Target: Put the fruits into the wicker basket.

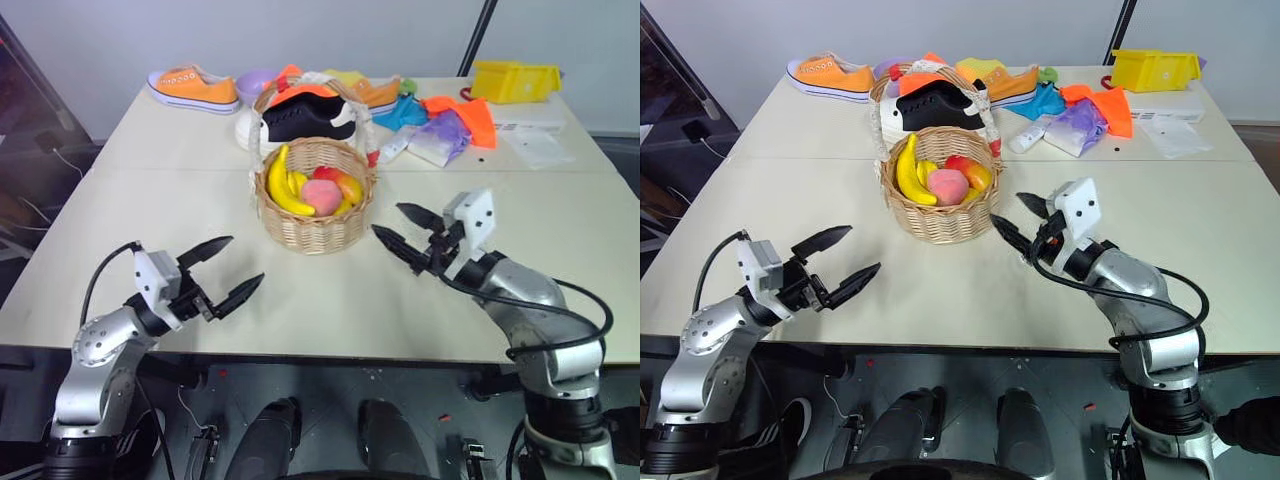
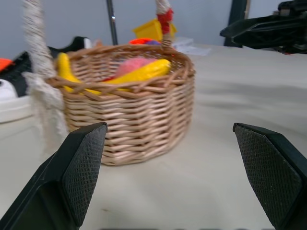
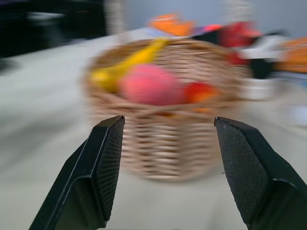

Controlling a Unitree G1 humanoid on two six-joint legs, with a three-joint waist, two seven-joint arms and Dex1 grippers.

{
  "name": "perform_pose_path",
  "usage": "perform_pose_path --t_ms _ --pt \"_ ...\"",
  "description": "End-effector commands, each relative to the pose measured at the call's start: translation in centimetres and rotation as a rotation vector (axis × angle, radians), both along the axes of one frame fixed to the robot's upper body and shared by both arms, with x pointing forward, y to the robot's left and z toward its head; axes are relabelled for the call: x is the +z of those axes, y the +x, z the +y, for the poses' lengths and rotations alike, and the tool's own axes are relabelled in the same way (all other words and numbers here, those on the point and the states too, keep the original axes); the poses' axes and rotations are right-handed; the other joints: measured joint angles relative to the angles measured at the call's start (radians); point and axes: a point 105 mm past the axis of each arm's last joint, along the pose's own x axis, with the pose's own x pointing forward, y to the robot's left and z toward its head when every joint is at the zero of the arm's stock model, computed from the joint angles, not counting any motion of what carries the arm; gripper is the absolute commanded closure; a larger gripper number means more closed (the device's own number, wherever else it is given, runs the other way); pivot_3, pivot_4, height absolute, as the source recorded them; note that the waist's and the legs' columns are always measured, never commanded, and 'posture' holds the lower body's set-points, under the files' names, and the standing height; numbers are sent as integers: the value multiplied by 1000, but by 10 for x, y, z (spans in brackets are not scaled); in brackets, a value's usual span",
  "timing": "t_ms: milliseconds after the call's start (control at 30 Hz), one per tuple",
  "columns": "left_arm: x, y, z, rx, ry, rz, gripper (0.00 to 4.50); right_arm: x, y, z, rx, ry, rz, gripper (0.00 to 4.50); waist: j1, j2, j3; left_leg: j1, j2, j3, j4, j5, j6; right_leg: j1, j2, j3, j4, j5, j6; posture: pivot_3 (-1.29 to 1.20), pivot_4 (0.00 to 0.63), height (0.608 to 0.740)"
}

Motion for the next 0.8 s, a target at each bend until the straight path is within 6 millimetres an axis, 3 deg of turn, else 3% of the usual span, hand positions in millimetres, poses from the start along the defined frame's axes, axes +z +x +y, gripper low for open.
perform_pose_path --t_ms 33,167,333,500,767,800 --pt "14 3 8 33 -4 -49 0 26 4 7 -39 36 -126 1406 1 0 0 0 0 0 0 0 0 0 0 0 1 0 0 0 150 740" --pt "22 8 17 80 -6 -81 0 34 32 13 -127 57 -149 1406 0 0 0 0 0 0 0 0 0 0 1 0 2 0 0 0 150 740" --pt "22 7 15 82 -3 -85 0 37 54 28 -107 49 -161 1406 0 0 0 1 0 0 -1 1 -1 -1 1 0 3 2 3 0 150 740" --pt "19 4 16 94 -2 -76 0 39 65 43 -54 25 -183 1406 -1 0 0 1 0 0 -1 1 -1 -1 1 0 3 2 3 0 150 740" --pt "17 -1 11 95 -8 -69 0 37 78 50 -72 60 -177 1406 -4 0 0 1 0 -1 -1 1 -1 -2 1 0 4 2 3 0 150 740" --pt "16 -1 11 94 -7 -68 0 38 78 50 -71 68 -175 1640 -4 0 0 1 0 -1 -1 1 -1 -2 1 0 4 2 3 0 150 740"
